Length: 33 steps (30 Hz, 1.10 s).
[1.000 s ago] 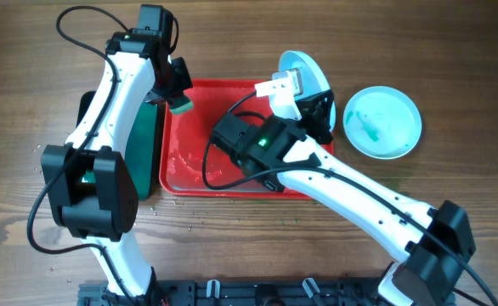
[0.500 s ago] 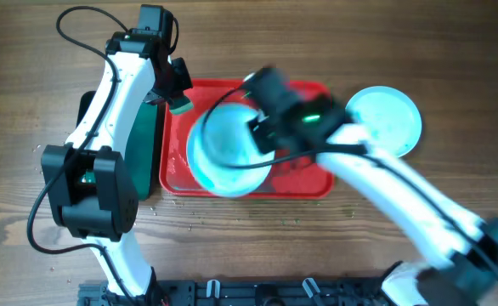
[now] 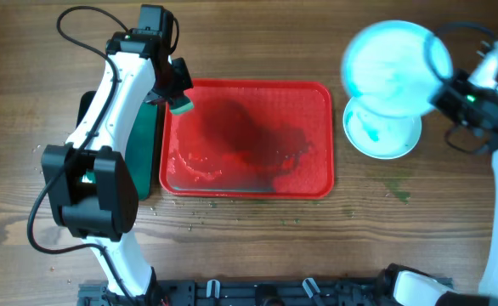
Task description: Clean dirty plates on tray and stack at the side
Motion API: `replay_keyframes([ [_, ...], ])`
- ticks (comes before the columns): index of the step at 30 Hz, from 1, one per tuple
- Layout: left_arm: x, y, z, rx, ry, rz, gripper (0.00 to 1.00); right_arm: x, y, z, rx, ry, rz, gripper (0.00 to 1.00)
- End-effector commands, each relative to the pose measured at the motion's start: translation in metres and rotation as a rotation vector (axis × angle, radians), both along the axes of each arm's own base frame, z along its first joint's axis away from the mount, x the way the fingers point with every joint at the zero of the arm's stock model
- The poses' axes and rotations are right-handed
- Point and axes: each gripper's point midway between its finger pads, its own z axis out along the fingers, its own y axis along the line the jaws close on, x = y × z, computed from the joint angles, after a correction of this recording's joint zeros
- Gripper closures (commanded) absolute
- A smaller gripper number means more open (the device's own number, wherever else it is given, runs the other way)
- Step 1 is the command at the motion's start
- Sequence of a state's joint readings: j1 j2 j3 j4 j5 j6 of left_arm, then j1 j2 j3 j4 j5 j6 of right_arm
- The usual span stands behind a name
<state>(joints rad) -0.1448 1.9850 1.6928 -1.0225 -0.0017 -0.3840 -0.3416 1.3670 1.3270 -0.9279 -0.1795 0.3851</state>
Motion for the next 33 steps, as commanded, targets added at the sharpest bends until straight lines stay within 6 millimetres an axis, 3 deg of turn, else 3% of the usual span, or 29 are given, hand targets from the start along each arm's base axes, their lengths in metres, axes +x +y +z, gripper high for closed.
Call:
replay_keyframes([
  [1,-0.003,-0.007,-0.003,-0.015,0.011,0.001,0.96,-0.018,-0.023,-0.057,0.067,0.074,-0.116,0.96],
  [2,-0.003,-0.009,-0.003,-0.015,0.011,-0.003,0.96,-0.021,-0.028,-0.082,0.068,0.092,-0.133,0.96],
  [8,-0.002,-0.014,-0.003,-0.016,0.003,-0.014,0.96,-0.021,-0.025,-0.152,0.082,0.124,-0.124,0.96],
  [13,-0.002,-0.014,-0.002,-0.017,0.000,-0.014,0.96,-0.012,-0.013,-0.178,0.169,0.149,-0.074,0.91],
  [19,-0.001,-0.015,-0.002,-0.017,-0.003,-0.014,0.96,-0.002,0.010,-0.193,0.212,0.154,0.034,0.69],
  [23,-0.001,-0.010,0.003,-0.017,-0.007,-0.006,0.96,0.005,0.020,-0.174,0.210,0.145,0.074,0.53],
  [25,-0.008,0.002,0.019,-0.014,0.000,0.014,0.96,0.013,0.023,-0.144,0.179,0.110,0.118,0.46],
  [29,-0.029,0.043,0.061,-0.002,-0.012,0.079,0.96,0.029,0.031,-0.073,0.088,0.004,0.178,0.32],
  [31,-0.046,0.071,0.071,0.043,0.016,0.140,0.96,0.033,0.042,-0.057,0.075,-0.025,0.212,0.27],
  [33,-0.064,0.096,0.068,0.105,0.083,0.190,0.96,0.034,0.057,-0.056,0.064,-0.027,0.265,0.25],
])
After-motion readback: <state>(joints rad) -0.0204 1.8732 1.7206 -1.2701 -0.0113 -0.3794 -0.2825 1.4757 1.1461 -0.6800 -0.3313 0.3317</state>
